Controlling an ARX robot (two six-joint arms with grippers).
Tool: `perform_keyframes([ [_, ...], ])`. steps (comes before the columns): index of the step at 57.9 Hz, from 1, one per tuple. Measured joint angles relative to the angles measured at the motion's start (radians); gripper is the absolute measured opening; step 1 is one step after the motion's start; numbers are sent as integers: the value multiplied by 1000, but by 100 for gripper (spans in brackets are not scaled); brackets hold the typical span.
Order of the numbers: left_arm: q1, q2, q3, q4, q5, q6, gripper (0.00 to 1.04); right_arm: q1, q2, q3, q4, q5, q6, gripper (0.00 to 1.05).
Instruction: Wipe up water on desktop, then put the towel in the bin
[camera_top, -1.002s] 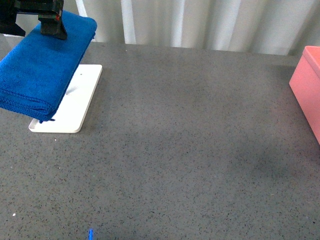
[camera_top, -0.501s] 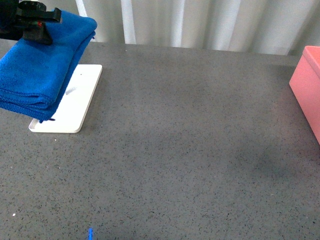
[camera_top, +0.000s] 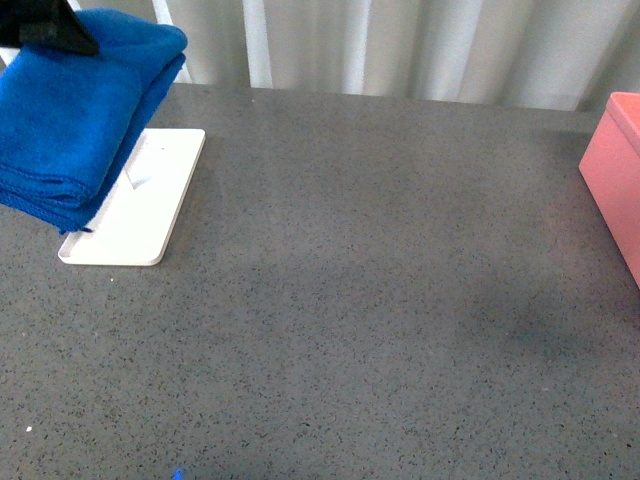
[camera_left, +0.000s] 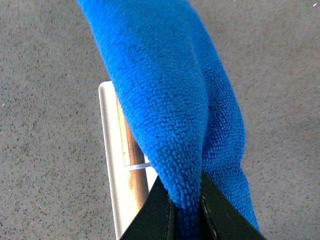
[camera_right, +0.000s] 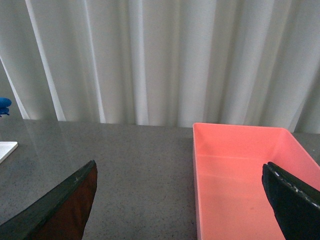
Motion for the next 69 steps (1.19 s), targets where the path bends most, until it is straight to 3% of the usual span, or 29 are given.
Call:
perform_keyframes([
  [15,-18,-117,-31,65,142,-106,5,0,0,0,0,0,0,98],
  [29,-130,-296,-249,333,343,-331,5,0,0,0,0,0,0,98],
  [36,-240,-362,-381,502,351,-433,5,0,0,0,0,0,0,98],
  [50,-436,-360,-466,566,304,-489,5,0,0,0,0,0,0,98],
  [69,-468,-331,-463,579,223,-476,5,0,0,0,0,0,0,98],
])
